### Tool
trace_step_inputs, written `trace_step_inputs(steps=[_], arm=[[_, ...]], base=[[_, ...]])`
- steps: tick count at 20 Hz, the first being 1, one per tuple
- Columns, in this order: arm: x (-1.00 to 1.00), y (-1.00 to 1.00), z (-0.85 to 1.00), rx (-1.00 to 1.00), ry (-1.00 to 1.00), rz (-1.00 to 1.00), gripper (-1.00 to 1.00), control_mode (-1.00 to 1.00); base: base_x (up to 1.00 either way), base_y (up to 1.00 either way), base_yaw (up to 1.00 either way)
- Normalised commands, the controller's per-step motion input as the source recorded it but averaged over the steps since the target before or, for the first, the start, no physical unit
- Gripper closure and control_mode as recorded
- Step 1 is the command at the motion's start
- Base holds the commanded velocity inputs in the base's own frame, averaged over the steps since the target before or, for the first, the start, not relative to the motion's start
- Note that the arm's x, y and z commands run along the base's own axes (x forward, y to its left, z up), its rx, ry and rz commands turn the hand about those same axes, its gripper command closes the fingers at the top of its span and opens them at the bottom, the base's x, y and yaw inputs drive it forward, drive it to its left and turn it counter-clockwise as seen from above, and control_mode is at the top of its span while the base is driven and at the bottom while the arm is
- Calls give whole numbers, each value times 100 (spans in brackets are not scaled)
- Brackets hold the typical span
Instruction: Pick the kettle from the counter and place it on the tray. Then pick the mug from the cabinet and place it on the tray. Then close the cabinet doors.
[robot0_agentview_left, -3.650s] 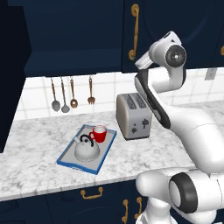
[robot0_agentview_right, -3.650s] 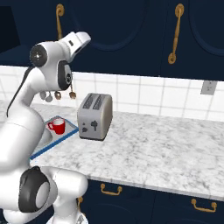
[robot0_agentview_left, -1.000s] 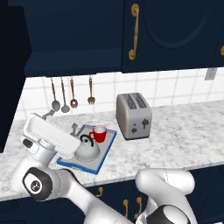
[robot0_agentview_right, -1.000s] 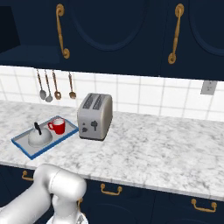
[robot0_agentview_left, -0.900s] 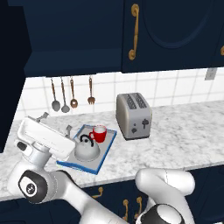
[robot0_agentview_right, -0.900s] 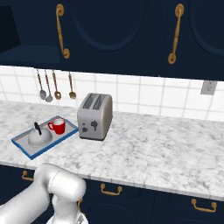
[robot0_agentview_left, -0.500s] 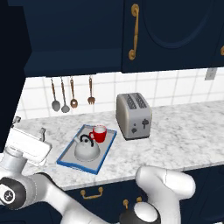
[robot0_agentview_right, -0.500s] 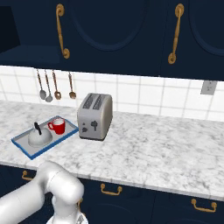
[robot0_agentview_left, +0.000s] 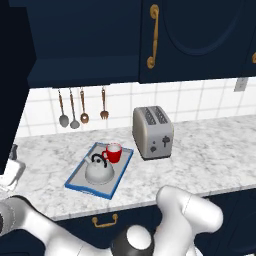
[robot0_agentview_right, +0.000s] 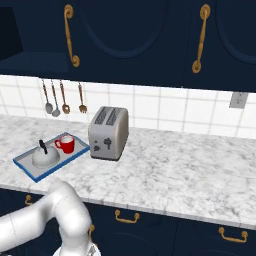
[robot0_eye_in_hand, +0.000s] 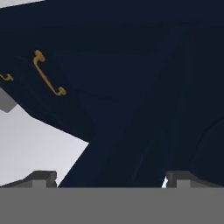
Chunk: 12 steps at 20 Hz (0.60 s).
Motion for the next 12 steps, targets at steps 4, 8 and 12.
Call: trace_step_inputs(steps=[4, 8, 12], arm=[[24, 15, 56, 0, 18, -16, -100, -100], [31, -1, 53, 0, 25, -15, -100, -100], [27, -20, 48, 0, 22, -16, -100, -100]], base=[[0, 0, 0], [0, 0, 0], [0, 0, 0]])
